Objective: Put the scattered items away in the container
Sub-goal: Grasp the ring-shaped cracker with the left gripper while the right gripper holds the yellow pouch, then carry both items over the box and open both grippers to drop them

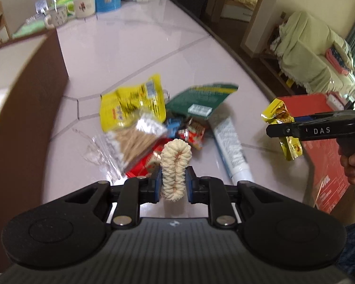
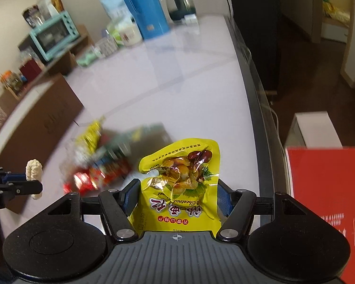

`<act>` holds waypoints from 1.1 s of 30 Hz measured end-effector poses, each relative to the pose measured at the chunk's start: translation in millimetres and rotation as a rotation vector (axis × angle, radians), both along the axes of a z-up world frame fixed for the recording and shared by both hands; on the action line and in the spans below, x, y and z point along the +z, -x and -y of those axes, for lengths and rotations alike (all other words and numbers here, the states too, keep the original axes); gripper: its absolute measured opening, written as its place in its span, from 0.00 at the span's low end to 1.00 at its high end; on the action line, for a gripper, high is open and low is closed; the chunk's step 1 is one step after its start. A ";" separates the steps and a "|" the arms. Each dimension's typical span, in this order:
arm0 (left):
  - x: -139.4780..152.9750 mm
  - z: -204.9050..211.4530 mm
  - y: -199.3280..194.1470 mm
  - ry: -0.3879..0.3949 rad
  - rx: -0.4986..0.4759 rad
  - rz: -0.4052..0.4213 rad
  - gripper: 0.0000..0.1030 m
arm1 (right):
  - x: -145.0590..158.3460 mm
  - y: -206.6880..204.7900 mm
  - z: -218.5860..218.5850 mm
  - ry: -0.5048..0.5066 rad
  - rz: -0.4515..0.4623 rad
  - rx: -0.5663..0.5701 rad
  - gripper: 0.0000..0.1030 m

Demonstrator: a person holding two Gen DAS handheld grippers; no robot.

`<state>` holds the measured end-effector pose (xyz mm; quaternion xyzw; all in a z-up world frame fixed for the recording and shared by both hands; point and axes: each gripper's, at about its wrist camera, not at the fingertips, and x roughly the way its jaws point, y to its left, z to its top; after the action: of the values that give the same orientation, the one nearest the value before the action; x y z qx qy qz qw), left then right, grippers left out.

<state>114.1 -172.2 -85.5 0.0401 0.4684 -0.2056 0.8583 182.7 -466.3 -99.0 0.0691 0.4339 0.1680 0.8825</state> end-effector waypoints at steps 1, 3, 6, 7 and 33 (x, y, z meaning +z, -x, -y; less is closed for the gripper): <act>6.3 -0.9 1.9 0.002 0.007 0.016 0.16 | 7.3 -0.3 -2.5 -0.008 0.017 0.008 0.63; 20.1 -4.5 4.5 0.003 0.027 0.043 0.16 | 20.2 0.0 -9.6 -0.021 0.048 0.028 0.63; 41.0 -14.6 7.7 0.003 0.065 0.081 0.16 | 35.8 2.0 -24.2 -0.046 0.080 0.062 0.63; 47.3 -19.2 8.4 -0.001 0.080 0.093 0.16 | 39.8 2.9 -30.1 -0.057 0.085 0.074 0.63; 114.5 -221.3 15.7 -0.058 0.320 0.193 0.17 | 72.7 -6.6 -275.3 -0.166 0.173 0.334 0.64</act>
<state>98.4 49.1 28.9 0.0091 0.3901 -0.0480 0.9195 189.3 -191.1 -26.3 0.0540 0.3464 0.3524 0.8677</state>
